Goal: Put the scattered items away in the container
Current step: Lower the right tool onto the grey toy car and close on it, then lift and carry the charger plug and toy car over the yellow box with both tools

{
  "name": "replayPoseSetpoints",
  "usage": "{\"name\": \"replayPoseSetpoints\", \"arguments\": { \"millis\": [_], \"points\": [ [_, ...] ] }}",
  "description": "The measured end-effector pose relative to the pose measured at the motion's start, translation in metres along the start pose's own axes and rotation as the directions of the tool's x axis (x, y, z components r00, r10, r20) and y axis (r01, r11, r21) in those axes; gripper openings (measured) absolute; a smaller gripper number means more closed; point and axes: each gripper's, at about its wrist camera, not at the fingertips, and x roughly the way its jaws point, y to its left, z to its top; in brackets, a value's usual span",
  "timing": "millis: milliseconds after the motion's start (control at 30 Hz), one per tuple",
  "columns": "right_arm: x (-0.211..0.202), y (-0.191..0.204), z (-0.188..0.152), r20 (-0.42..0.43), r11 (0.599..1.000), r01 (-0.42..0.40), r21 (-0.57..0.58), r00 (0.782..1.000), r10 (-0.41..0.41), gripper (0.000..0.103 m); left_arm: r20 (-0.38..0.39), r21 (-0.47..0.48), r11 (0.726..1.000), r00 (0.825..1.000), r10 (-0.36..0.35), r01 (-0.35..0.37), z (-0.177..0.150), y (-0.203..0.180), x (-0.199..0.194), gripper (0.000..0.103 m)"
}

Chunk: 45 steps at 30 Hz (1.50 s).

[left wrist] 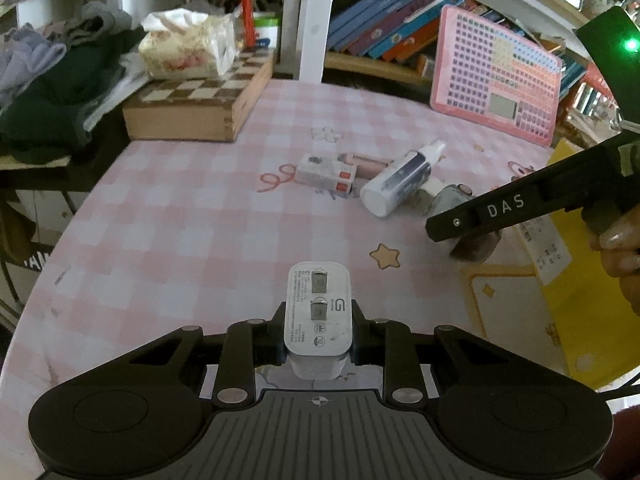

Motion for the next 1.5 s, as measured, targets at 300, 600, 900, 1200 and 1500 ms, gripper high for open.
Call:
{"name": "replayPoseSetpoints", "arguments": {
  "millis": [300,600,900,1200,1500],
  "points": [
    [-0.032,0.014,-0.014,0.076,0.999,-0.037,0.006,0.996,0.036,0.048,0.058,0.046,0.998,0.998,-0.035,0.032,-0.003,-0.003,-0.028,0.025],
    [-0.066,0.026,-0.033,0.134,0.999,-0.052,0.009,0.990,0.050,0.048,0.107,0.059,0.997,0.993,-0.058,0.051,-0.012,-0.001,-0.059,0.025],
    [-0.098,0.042,-0.060,0.179,0.998,-0.065,0.010,0.982,0.062,0.047,0.155,0.070,0.996,0.985,-0.073,0.063,-0.023,0.002,-0.096,0.025],
    [-0.131,0.058,-0.095,0.204,0.997,-0.083,-0.001,0.976,0.082,0.047,0.197,0.095,0.993,0.977,-0.085,0.067,-0.035,0.000,-0.134,0.025],
    [-0.152,0.086,-0.132,0.212,0.993,-0.114,-0.007,0.971,0.113,0.047,0.215,0.132,0.987,0.969,-0.122,0.095,-0.049,-0.006,-0.163,0.025]
  ]
}}
